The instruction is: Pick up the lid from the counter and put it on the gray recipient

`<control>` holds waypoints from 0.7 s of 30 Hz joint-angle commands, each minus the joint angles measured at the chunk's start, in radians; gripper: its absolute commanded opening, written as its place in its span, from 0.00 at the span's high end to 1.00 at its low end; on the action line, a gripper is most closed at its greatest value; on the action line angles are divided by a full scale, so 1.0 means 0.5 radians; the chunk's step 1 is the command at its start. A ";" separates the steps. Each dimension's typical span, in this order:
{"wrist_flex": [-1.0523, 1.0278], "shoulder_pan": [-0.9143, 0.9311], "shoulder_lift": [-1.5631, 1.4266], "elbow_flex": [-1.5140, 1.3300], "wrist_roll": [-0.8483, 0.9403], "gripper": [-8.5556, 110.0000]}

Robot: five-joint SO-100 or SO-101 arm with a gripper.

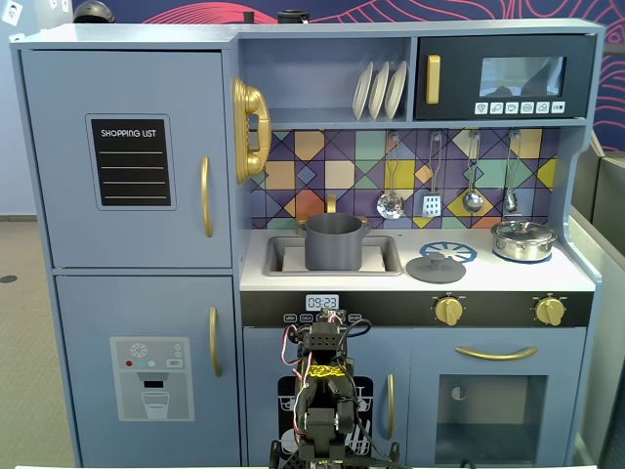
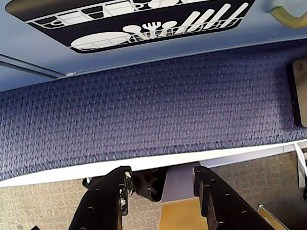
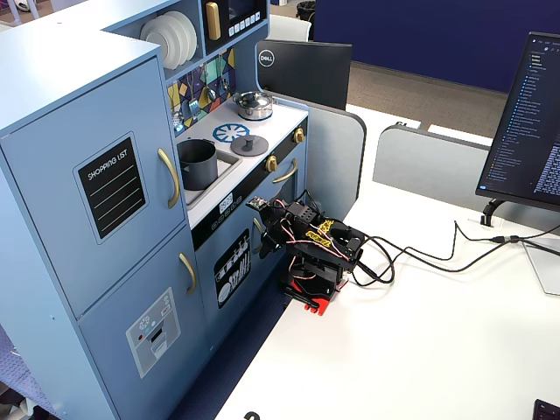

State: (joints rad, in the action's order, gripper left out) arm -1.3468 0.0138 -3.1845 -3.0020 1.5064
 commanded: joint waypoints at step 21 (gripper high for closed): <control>0.153 0.703 1.261 2.108 0.328 0.93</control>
State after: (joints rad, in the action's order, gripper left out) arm -1.3484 0.2500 -2.6308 -2.1813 1.6291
